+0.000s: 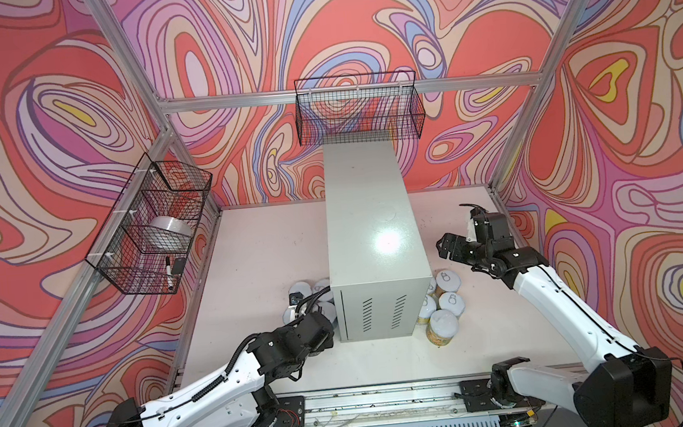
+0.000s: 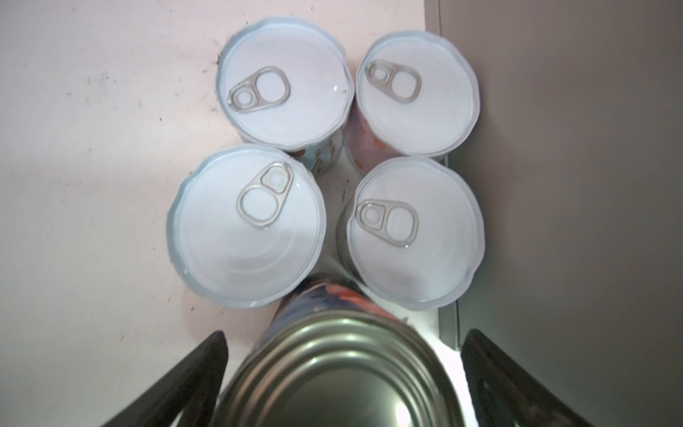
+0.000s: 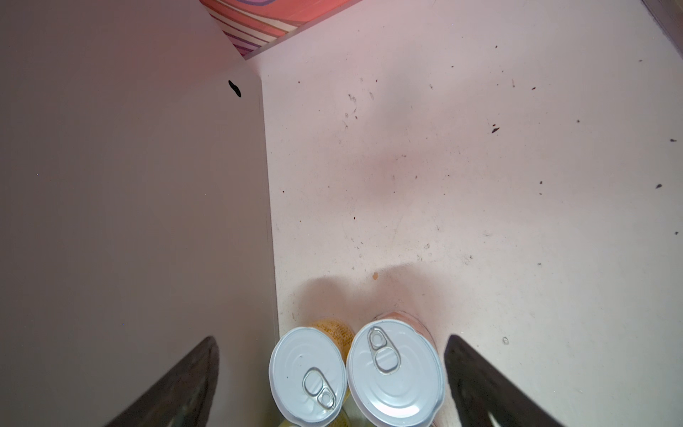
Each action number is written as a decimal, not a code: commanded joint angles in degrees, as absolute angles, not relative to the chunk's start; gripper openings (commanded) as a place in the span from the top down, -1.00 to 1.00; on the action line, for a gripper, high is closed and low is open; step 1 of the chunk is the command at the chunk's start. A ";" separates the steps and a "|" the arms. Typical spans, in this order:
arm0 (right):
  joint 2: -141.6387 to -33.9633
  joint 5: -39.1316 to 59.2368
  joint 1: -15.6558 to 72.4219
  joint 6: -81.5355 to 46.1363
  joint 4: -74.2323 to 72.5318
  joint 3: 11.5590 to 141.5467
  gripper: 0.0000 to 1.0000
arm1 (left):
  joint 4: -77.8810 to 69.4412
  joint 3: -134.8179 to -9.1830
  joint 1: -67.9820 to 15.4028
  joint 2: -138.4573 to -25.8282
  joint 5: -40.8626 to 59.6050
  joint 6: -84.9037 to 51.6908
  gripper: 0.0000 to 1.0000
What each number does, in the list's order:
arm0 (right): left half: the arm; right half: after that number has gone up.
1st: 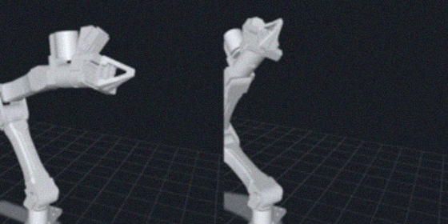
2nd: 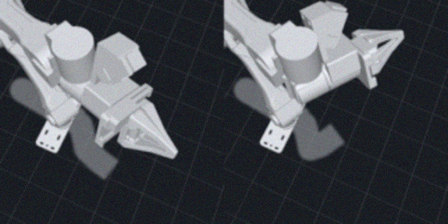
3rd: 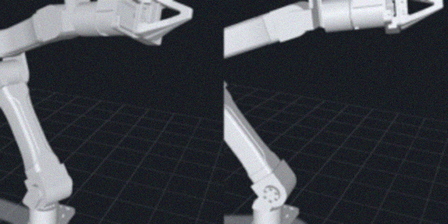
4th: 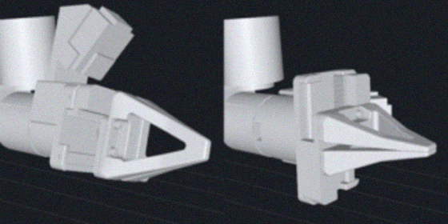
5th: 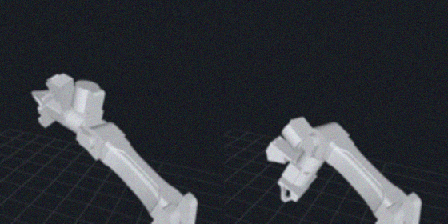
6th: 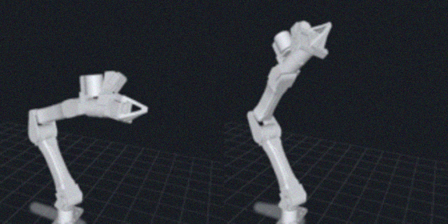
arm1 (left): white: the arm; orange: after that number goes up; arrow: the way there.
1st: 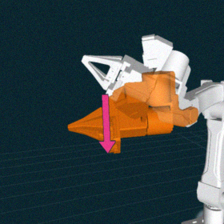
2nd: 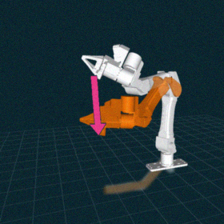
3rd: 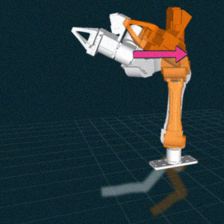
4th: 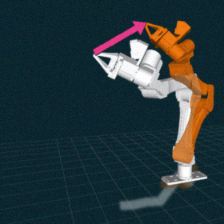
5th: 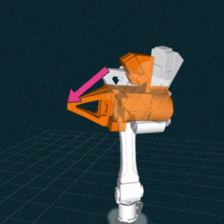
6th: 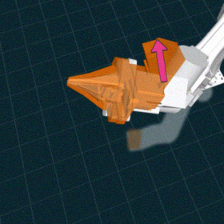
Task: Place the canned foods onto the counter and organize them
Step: 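Close the left gripper around the blue tomato can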
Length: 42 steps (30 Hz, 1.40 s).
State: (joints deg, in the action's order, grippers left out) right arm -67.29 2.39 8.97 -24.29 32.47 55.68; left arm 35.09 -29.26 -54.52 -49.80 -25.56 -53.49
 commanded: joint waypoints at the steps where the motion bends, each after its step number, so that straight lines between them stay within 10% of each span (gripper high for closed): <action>1: -66.58 2.13 9.08 -23.88 31.20 54.67 -0.97 | 32.60 -27.46 -55.20 -50.80 -27.86 -54.75 -0.93; 24: -67.16 2.11 9.07 -24.08 29.00 53.05 -0.95 | 31.43 -23.99 -55.89 -52.74 -29.33 -58.54 -0.60; 31: -67.26 2.23 9.16 -24.14 28.74 52.79 -0.95 | 31.99 -24.55 -56.08 -51.50 -29.28 -57.85 0.08; 34: -67.45 2.38 9.09 -24.20 28.36 52.56 -0.95 | 32.45 -25.39 -56.07 -51.08 -28.52 -57.39 1.00; 42: -67.57 3.07 9.12 -24.70 27.59 51.94 -0.95 | 39.21 -32.44 -56.25 -49.46 -27.96 -54.73 1.00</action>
State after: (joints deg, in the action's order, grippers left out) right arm -67.42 2.61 8.97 -24.36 28.73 52.88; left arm 35.59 -26.46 -55.53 -51.27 -27.00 -55.88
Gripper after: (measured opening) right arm 0.973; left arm 0.735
